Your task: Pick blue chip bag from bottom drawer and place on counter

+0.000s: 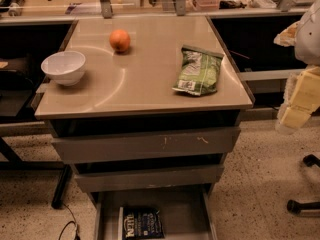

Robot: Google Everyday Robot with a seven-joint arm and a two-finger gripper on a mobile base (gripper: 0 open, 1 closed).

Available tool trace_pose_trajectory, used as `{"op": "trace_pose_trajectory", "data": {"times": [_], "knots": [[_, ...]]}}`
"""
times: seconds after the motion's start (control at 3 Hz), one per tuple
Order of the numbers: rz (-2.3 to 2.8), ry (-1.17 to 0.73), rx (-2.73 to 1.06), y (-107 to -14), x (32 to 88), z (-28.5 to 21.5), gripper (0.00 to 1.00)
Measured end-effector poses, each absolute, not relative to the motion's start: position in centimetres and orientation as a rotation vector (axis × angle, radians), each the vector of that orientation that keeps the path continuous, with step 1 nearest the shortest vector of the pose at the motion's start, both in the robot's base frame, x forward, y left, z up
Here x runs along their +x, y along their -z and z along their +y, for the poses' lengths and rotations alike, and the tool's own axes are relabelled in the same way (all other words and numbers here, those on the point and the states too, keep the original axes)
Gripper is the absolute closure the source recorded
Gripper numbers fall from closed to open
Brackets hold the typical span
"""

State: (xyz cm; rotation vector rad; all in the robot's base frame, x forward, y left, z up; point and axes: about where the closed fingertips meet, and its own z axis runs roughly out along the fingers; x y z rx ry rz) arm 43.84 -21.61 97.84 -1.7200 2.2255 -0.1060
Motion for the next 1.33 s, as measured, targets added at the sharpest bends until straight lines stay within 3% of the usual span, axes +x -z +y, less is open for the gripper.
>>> {"op": "trace_pose_trajectory", "data": {"times": [0.67, 1.33], "knots": [[2.223, 0.078, -1.721, -96.8, 43.5, -21.1, 0.00], [2.220, -0.116, -1.791, -86.3, 42.3, -18.1, 0.00]]}}
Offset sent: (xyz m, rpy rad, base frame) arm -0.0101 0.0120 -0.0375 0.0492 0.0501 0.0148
